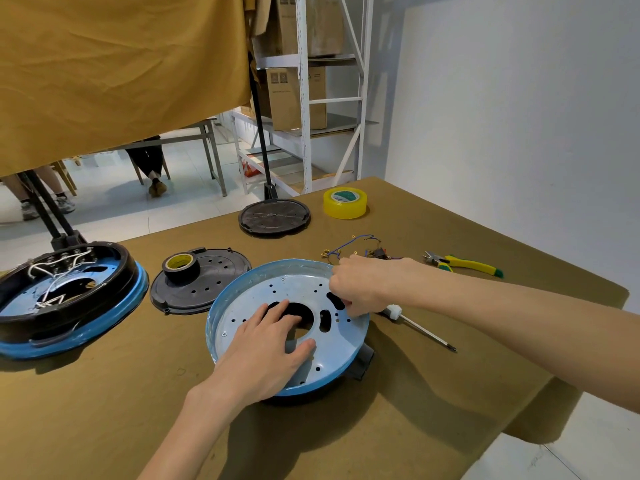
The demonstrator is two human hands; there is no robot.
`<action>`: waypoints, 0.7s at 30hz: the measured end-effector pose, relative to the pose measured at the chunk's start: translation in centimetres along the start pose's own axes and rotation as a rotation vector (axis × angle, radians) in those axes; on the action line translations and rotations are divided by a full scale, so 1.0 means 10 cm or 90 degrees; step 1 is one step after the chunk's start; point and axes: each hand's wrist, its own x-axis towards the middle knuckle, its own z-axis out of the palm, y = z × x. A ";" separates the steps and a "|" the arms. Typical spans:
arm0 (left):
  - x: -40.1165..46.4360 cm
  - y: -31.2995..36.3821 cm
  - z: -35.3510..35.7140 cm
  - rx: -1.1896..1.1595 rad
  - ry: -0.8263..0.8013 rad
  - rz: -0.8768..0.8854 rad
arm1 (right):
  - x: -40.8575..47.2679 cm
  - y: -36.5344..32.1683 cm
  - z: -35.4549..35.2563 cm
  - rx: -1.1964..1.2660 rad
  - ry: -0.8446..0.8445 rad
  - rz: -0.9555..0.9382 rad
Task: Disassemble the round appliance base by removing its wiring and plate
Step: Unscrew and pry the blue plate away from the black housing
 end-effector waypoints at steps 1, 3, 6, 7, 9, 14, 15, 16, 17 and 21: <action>0.00 0.00 0.00 0.000 -0.001 -0.001 | 0.00 -0.01 0.01 0.007 -0.002 0.005; 0.01 0.00 0.00 0.005 -0.006 -0.003 | 0.01 -0.01 0.02 0.024 -0.013 0.012; 0.01 0.00 0.00 0.016 -0.017 -0.006 | 0.01 -0.01 0.00 0.033 -0.033 0.009; 0.01 0.00 0.00 0.019 -0.019 -0.006 | 0.01 0.00 0.01 0.039 -0.031 0.014; 0.01 0.01 0.00 0.024 -0.016 -0.005 | 0.01 0.03 0.01 0.039 -0.013 0.023; 0.01 0.00 0.01 0.024 -0.010 0.001 | -0.07 0.20 -0.05 0.232 0.040 0.060; 0.01 -0.01 0.02 0.023 -0.008 0.001 | -0.09 0.24 -0.07 0.273 0.069 0.065; 0.01 -0.01 0.02 0.022 -0.008 0.002 | -0.11 0.29 -0.06 0.319 0.103 0.073; 0.01 -0.01 0.02 0.022 -0.007 0.004 | -0.13 0.31 -0.02 0.377 0.140 0.084; 0.00 0.00 0.01 0.019 -0.004 0.007 | -0.22 0.32 0.24 0.680 0.257 0.127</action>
